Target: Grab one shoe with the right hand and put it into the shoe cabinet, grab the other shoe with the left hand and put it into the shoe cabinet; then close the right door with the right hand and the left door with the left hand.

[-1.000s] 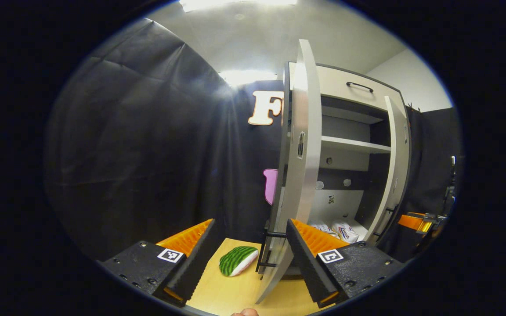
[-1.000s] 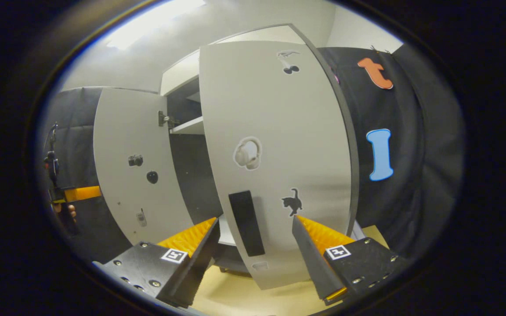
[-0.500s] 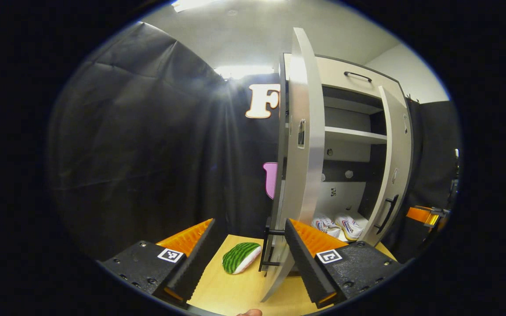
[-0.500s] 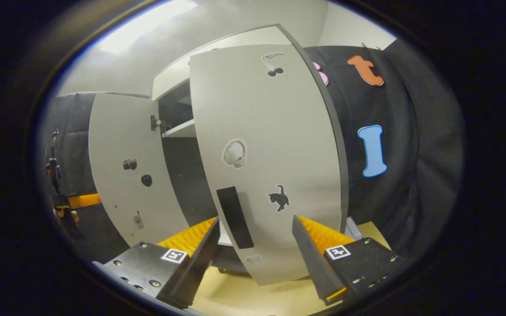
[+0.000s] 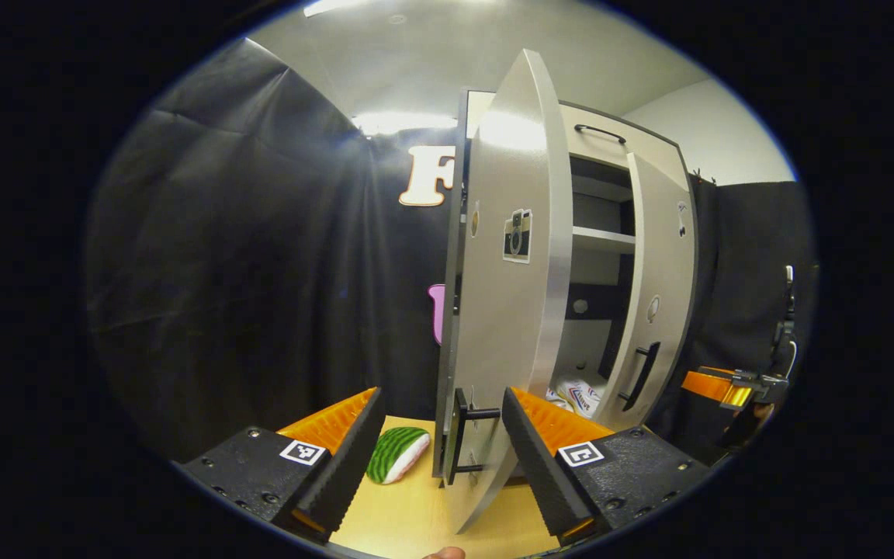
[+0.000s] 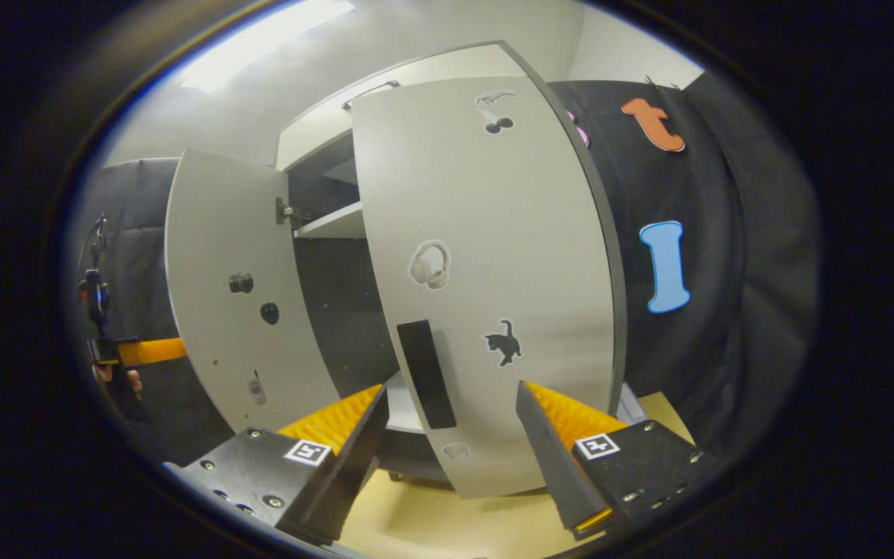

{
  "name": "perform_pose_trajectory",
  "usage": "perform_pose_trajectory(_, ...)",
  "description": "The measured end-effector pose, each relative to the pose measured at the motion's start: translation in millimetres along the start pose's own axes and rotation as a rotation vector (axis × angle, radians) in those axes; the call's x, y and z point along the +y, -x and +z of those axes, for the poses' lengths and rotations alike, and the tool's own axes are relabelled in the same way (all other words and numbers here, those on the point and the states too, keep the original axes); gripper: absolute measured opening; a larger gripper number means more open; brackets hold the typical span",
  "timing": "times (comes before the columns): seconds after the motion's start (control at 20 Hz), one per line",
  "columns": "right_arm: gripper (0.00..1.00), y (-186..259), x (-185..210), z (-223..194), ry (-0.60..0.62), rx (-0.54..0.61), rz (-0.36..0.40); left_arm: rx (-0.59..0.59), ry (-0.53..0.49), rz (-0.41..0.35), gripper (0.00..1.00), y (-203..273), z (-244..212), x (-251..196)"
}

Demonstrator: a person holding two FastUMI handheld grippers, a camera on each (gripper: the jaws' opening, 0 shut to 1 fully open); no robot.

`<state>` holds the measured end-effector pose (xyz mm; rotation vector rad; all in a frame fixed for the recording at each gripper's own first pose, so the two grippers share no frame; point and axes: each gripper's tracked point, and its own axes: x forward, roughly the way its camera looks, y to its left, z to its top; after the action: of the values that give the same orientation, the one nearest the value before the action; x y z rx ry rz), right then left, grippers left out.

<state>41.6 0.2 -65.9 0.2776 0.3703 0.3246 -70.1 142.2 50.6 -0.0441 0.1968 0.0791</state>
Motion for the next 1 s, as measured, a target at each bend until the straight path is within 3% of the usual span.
perform_pose_trajectory(0.15,0.98,4,-5,1,-0.006,-0.005,-0.016,0.006,0.035,-0.057,0.94,-6,-4,-17)
perform_pose_trajectory(0.25,0.98,9,-10,2,-0.007,-0.007,-0.029,0.009,0.044,-0.085,0.88,-9,-5,-24)
perform_pose_trajectory(0.3,0.98,11,-13,3,-0.006,-0.01,-0.038,0.01,0.046,-0.099,0.94,-10,-5,-28)
perform_pose_trajectory(0.4,0.98,16,-19,3,-0.006,-0.013,-0.056,0.012,0.048,-0.127,0.94,-15,-5,-39)
perform_pose_trajectory(0.5,0.98,22,-25,4,-0.01,-0.017,-0.073,0.012,0.052,-0.155,0.88,-20,-6,-49)
perform_pose_trajectory(0.55,0.98,24,-28,6,-0.011,-0.019,-0.082,0.012,0.053,-0.166,0.94,-22,-6,-51)
perform_pose_trajectory(0.6,0.98,27,-32,6,-0.012,-0.02,-0.092,0.01,0.056,-0.174,0.88,-25,-6,-52)
perform_pose_trajectory(0.65,0.98,30,-35,6,-0.011,-0.022,-0.101,0.007,0.058,-0.179,0.94,-28,-7,-53)
perform_pose_trajectory(0.7,0.99,33,-39,8,-0.01,-0.024,-0.111,0.006,0.061,-0.184,0.89,-33,-7,-55)
perform_pose_trajectory(0.75,0.98,36,-42,9,-0.008,-0.027,-0.121,0.005,0.068,-0.192,0.93,-40,-7,-58)
perform_pose_trajectory(0.85,0.99,42,-50,10,-0.005,-0.031,-0.142,0.005,0.081,-0.218,0.89,-49,-8,-65)
perform_pose_trajectory(0.9,0.98,44,-53,12,-0.006,-0.033,-0.152,0.007,0.086,-0.232,0.93,-51,-8,-69)
perform_pose_trajectory(1.0,0.98,49,-60,14,-0.006,-0.04,-0.17,0.011,0.096,-0.271,0.93,-52,-9,-82)
